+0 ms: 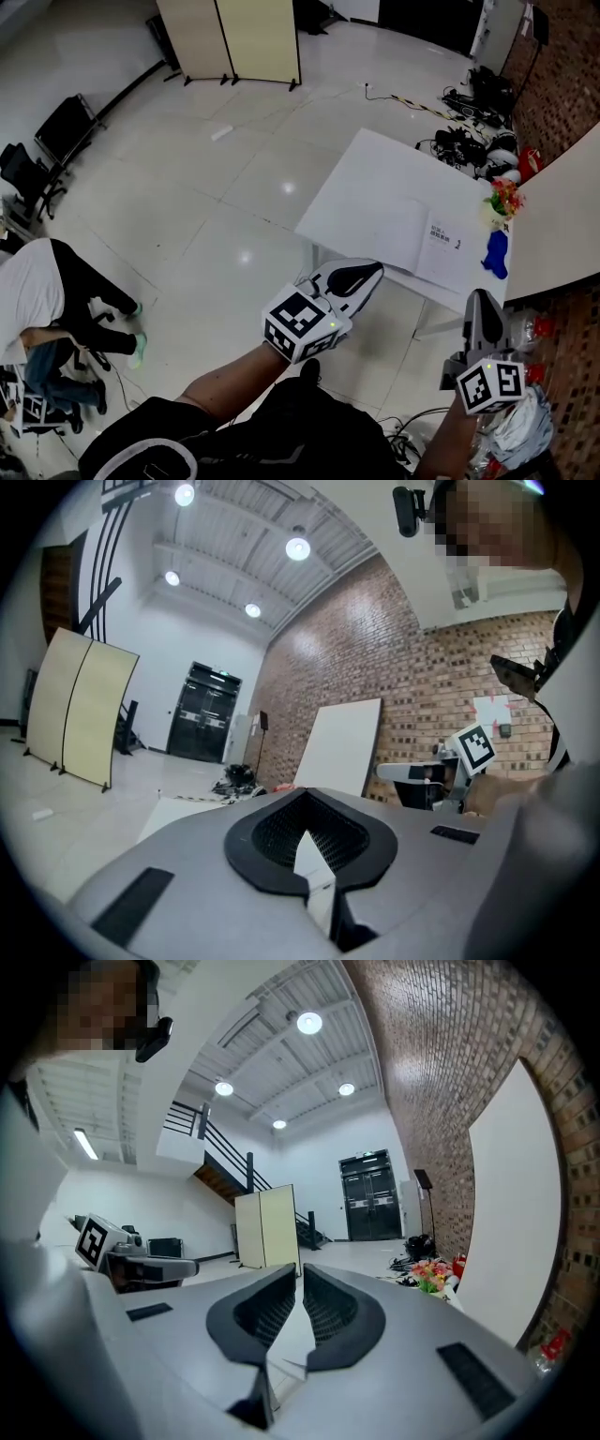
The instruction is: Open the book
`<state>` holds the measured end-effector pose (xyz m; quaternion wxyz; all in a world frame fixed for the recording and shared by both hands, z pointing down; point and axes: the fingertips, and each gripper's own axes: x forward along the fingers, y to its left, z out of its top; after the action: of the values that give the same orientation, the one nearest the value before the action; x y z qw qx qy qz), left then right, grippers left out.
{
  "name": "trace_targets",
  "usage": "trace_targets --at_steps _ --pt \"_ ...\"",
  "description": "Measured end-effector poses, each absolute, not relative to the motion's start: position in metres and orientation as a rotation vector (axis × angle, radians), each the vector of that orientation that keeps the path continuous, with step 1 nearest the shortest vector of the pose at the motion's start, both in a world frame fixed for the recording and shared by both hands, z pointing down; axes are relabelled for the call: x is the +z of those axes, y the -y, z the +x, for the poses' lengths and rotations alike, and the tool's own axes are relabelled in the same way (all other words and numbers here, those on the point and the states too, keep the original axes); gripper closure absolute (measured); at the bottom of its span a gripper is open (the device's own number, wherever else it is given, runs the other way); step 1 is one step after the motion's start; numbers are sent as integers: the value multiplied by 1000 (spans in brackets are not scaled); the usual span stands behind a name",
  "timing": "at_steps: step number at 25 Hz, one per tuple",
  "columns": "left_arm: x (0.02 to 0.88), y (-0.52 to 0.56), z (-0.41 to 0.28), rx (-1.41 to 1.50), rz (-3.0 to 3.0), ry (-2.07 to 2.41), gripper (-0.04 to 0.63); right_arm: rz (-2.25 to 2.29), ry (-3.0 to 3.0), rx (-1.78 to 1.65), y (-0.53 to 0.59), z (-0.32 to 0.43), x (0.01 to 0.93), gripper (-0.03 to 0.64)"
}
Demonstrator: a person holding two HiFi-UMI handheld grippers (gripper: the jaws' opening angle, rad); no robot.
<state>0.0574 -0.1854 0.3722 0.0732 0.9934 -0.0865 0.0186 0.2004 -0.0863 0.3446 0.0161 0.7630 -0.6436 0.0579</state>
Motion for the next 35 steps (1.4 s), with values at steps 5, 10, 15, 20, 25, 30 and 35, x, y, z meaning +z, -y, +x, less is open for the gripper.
trace_targets --at_steps 5,10,15,20,25,30,35 --pt "362 121 39 43 3003 292 594 2322 2063 130 26 172 335 600" --pt "360 42 24 64 2960 350 594 2265 2094 118 -53 153 335 600" --pt "356 -24 7 107 2983 372 594 2262 2129 133 -115 140 337 600" --pt "344 -61 -25 113 3017 391 594 2256 2170 122 -147 109 333 600" --pt "334 -88 -70 48 3050 353 594 2260 2159 69 -167 59 327 600" --pt "336 -108 -140 24 3047 294 594 2299 2126 81 -180 -10 328 600" --pt "344 -124 -201 50 3050 222 594 2335 2102 126 -200 -77 337 600"
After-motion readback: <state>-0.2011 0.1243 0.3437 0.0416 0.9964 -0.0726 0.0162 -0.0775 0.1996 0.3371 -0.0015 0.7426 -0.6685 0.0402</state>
